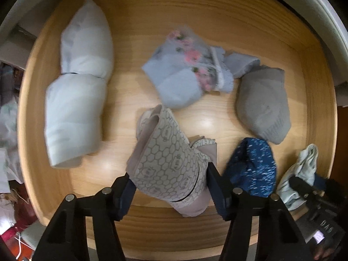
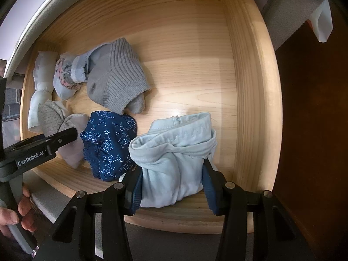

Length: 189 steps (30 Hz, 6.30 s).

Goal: Take underwear out of drawer
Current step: 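Close the left tool on the hexagon-print bra while the right tool holds the underwear, then lift the hexagon-print bra with the left tool and carry it over the white box, then open the left tool to drop the bra into the white box, then move the left tool back above the open drawer, then lift the pale mint underwear with the right tool and release it into the white box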

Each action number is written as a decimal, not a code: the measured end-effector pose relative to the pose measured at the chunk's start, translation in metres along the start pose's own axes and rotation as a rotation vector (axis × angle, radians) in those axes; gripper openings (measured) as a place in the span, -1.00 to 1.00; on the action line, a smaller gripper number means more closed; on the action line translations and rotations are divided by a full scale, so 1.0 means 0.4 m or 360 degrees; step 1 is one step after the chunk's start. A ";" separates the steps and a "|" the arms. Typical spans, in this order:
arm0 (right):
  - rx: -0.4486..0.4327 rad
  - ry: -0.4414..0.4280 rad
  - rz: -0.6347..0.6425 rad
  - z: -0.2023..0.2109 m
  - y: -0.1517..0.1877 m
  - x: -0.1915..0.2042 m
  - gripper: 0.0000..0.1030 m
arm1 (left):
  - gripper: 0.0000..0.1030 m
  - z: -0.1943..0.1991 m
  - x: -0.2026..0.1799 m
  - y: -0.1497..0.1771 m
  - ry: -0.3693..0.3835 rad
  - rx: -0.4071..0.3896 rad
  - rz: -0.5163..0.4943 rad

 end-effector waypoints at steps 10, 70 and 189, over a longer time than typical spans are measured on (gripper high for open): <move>0.0008 0.0030 0.0018 -0.001 -0.003 0.012 -0.13 | 0.17 0.041 0.063 0.029 -0.0150 -0.0080 -0.0091; 0.0009 0.0113 0.0089 0.002 -0.007 0.055 -0.13 | 0.13 0.912 -0.089 -0.052 -0.0079 -0.1118 -0.0499; -0.0547 0.0067 0.0125 0.488 -0.038 0.072 -0.15 | 0.35 0.370 0.127 0.195 -0.0106 -0.0870 -0.0110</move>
Point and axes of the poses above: each gripper's, at about its wrist camera, not at the fingertips, and z roughly against the way its jaws point, x to its left, y to its underside, the point moved 3 cm from there along -z, roughly the way its jaws point, and after that the axes turned 13 degrees about y, right-handed, at the moved point
